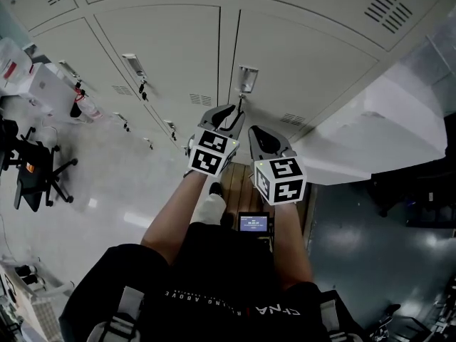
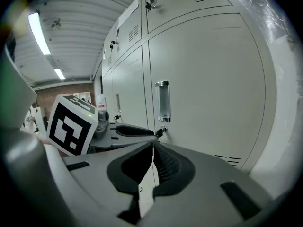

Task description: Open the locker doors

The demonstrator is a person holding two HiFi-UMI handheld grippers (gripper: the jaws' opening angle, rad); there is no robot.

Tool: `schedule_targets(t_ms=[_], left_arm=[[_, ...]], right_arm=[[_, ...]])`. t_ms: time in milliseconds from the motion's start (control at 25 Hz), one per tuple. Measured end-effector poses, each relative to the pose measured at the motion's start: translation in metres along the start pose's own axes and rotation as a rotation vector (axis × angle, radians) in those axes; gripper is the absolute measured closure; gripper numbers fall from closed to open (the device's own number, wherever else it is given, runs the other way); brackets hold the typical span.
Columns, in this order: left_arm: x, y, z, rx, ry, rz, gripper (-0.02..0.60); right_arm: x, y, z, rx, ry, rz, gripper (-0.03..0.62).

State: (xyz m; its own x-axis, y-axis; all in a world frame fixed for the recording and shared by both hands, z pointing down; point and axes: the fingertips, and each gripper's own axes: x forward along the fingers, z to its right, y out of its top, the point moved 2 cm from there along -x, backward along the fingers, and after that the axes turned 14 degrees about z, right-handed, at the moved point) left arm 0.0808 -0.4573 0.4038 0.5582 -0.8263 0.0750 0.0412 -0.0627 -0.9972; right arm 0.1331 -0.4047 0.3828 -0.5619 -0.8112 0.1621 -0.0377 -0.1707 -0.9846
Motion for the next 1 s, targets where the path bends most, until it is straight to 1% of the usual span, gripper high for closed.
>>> schedule_targets(t_ms=[120, 240, 360, 440, 640, 720, 800, 1000], left_arm=[[0.007, 0.000, -0.008, -0.011, 0.021, 0.016, 0.494], [0.015, 0.003, -0.010, -0.013, 0.020, 0.028, 0.494], [0.020, 0.003, -0.007, 0.015, 0.023, 0.017, 0.497], [0.024, 0.000, -0.007, 0.036, 0.034, 0.001, 0.512], [0.024, -0.003, -0.006, 0.058, 0.045, -0.011, 0.518], [0.024, -0.002, -0.006, 0.113, 0.050, -0.015, 0.520], [0.025, -0.001, -0.004, 0.198, 0.048, -0.028, 0.522], [0.024, -0.001, -0.002, 0.378, 0.016, -0.065, 0.522]], right_arm=[[0.007, 0.002, 0.004, -0.015, 0.002, -0.002, 0.562], [0.011, 0.003, 0.008, -0.015, -0.005, -0.002, 0.562], [0.011, 0.004, 0.012, -0.015, -0.015, -0.001, 0.562], [0.011, 0.005, 0.013, -0.016, -0.018, 0.003, 0.562], [0.010, 0.005, 0.013, -0.015, -0.024, 0.004, 0.562], [0.009, 0.004, 0.014, -0.012, -0.028, 0.006, 0.562], [0.007, 0.003, 0.016, -0.006, -0.036, 0.007, 0.562], [0.002, 0.002, 0.015, 0.010, -0.046, 0.011, 0.562]])
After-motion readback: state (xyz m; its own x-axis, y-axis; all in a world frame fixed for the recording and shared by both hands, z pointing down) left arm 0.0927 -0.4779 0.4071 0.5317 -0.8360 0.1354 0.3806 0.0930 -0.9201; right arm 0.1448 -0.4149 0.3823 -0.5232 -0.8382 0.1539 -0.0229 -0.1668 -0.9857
